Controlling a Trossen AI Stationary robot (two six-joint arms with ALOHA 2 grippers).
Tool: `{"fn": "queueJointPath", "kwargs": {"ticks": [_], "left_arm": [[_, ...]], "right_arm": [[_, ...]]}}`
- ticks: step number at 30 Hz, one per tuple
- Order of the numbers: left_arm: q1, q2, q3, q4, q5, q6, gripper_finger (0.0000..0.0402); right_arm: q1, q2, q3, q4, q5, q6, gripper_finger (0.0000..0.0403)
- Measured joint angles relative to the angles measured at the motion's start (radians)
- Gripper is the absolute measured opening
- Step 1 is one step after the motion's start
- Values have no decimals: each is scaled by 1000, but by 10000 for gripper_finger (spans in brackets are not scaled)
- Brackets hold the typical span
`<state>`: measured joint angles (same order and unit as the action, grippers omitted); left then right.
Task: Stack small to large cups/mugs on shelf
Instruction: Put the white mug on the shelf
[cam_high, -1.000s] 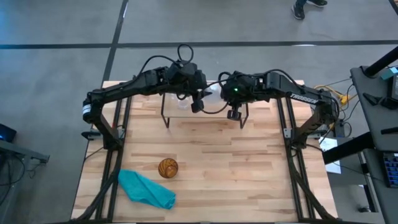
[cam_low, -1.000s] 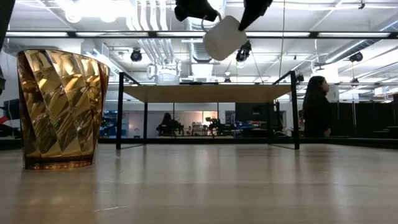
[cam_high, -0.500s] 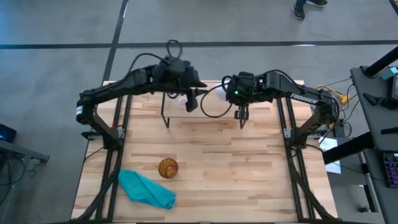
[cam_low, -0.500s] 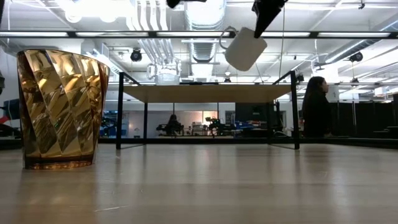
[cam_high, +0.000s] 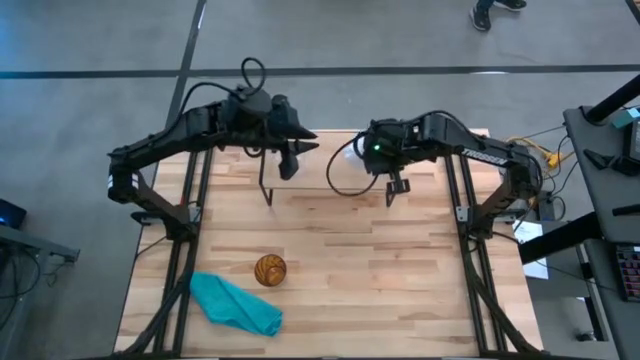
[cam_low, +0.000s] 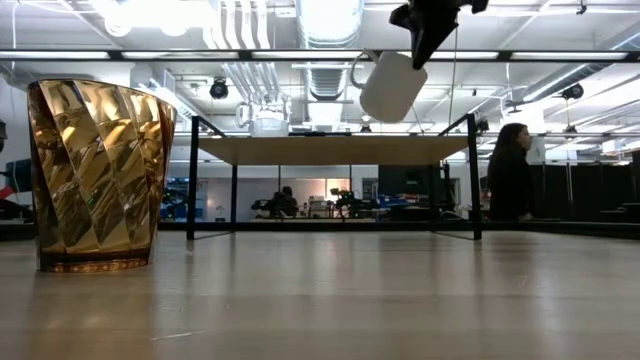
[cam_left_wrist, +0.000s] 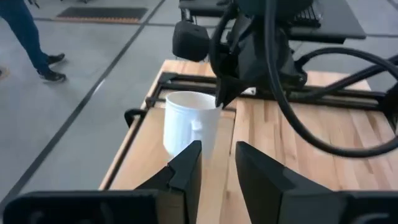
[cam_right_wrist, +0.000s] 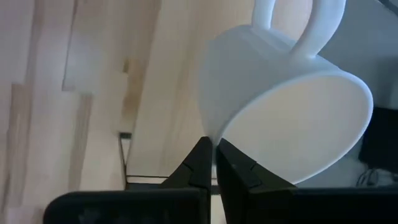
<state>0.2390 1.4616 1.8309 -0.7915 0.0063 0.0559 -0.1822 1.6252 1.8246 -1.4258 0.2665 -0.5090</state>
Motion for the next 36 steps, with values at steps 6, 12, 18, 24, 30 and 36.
{"fn": "queueJointPath", "kwargs": {"ticks": [6,12,18,24,30,36], "left_arm": [[0,3,0,-66,0,-1,86],[0,4,-1,-65,0,-1,86],[1,-2,-1,-65,-1,0,86],[1,-4,-1,-65,-1,2,86],[1,-4,-1,-65,-1,2,86],[1,-5,-1,-65,5,9,86]], "right_arm": [[0,75,11,-153,34,-16,8],[0,90,96,-111,93,3,8],[0,91,212,-118,93,24,8],[0,93,243,-118,47,38,9],[0,93,215,-97,41,38,9],[0,93,190,-23,4,37,9]]}}
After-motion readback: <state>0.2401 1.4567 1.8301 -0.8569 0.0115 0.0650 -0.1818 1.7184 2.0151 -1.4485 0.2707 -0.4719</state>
